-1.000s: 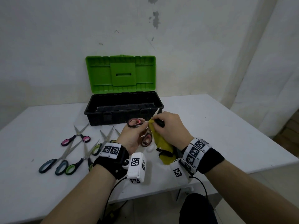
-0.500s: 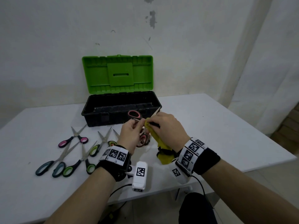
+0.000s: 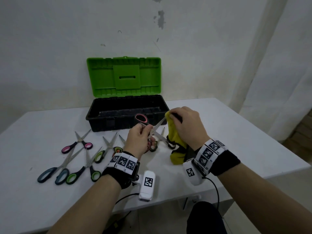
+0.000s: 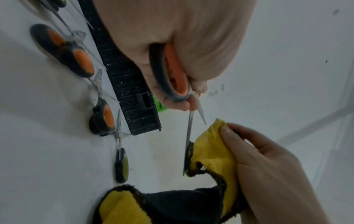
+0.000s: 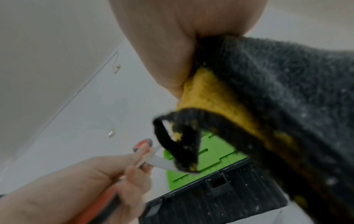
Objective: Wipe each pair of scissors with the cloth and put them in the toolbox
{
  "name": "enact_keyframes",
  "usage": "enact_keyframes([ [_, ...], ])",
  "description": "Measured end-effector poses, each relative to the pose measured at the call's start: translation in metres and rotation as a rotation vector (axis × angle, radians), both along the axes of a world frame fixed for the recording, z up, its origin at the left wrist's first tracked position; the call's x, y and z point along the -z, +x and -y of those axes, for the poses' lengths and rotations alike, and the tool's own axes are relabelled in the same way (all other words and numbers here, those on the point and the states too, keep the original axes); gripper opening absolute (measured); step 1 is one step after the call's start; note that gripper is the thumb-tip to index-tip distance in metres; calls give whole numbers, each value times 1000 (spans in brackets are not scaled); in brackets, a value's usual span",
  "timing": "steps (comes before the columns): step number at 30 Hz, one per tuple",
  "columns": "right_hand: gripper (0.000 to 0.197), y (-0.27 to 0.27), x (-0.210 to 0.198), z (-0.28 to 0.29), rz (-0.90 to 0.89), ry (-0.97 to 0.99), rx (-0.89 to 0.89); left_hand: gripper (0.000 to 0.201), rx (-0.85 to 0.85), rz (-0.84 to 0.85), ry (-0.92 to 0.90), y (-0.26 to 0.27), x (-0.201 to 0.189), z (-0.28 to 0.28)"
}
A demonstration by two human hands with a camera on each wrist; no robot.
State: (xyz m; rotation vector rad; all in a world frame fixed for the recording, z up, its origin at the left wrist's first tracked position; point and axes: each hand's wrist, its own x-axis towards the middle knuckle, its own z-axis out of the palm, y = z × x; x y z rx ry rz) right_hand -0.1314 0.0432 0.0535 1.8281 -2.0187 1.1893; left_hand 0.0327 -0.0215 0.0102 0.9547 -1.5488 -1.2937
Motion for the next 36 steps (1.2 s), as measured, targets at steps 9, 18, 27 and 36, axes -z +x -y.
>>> enact_keyframes([
  [9,19,7,9,-5,-77,124,-3,25,57,-18,27,-1,1,-4],
  [18,23,20,9,-9,-122,208,-36,25,86,93,-118,-2,-2,-5],
  [27,10,-8,5,-13,-46,-17,-197,21,49,-62,132,1,-2,-1],
  [36,13,-18,10,-6,22,-101,-37,21,132,-230,318,-5,-7,-11],
])
